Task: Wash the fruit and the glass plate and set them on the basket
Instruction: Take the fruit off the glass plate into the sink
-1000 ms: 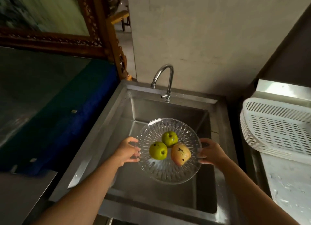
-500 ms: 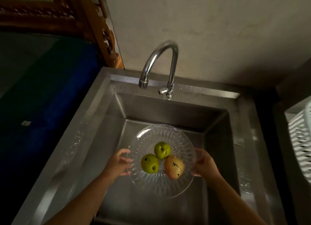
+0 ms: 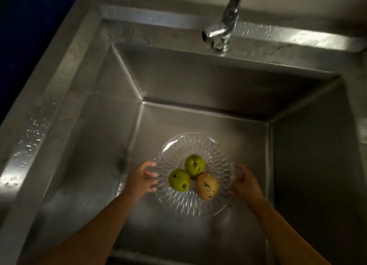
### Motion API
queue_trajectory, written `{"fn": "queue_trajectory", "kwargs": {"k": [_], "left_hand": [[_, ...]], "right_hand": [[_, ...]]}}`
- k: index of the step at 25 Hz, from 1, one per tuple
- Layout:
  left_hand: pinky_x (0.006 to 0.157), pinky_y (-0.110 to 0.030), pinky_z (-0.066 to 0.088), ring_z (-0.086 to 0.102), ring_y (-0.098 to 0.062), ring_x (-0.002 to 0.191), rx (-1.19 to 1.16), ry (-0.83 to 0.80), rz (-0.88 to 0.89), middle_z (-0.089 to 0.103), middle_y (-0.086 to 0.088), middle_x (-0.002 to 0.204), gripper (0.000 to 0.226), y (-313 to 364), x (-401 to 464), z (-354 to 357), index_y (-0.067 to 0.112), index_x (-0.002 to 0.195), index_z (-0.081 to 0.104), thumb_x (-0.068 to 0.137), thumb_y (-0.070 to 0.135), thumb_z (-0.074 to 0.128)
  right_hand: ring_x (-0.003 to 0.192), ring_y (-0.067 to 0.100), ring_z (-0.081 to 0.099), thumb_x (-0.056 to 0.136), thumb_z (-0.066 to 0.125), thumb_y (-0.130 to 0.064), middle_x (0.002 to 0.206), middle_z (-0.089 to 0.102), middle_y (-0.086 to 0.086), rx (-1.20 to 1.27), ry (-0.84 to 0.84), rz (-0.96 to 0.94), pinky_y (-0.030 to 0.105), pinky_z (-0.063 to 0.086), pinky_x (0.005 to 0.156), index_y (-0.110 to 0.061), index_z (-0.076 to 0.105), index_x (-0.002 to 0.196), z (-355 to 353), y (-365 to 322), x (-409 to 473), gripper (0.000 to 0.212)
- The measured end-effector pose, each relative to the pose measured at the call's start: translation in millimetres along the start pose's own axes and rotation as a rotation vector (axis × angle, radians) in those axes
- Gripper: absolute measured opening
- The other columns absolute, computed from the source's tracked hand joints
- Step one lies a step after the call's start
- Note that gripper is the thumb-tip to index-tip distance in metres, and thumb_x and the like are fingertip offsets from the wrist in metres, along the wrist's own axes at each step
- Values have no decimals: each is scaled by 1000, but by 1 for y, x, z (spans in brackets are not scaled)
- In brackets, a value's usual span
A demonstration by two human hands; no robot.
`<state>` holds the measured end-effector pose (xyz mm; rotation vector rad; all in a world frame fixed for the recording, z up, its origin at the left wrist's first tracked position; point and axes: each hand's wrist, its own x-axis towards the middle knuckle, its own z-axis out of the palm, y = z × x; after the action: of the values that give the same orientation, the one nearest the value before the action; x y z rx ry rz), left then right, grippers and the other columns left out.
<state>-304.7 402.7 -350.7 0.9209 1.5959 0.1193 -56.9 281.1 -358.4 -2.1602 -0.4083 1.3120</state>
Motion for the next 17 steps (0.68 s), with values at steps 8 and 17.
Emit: {"fn": "queue_trajectory", "kwargs": {"k": [8,17], "left_hand": [[60,-31,48,52,-20,63,25,2,30,56,-9,79,43,-26,20,-1,5,117,52,82,-16,41],[65,-36,53,56,-19,68,39,-8,61,58,-6,80,45,-54,37,2,7,117,54,80,-18,47]], "right_hand": [[62,19,56,74,50,21,76,55,7,39,5,23,21,50,37,-15,51,111,22,32,24,52],[77,25,60,71,59,15,82,58,4,-6,7,10,45,57,61,-39,52,83,31,54,37,57]]}}
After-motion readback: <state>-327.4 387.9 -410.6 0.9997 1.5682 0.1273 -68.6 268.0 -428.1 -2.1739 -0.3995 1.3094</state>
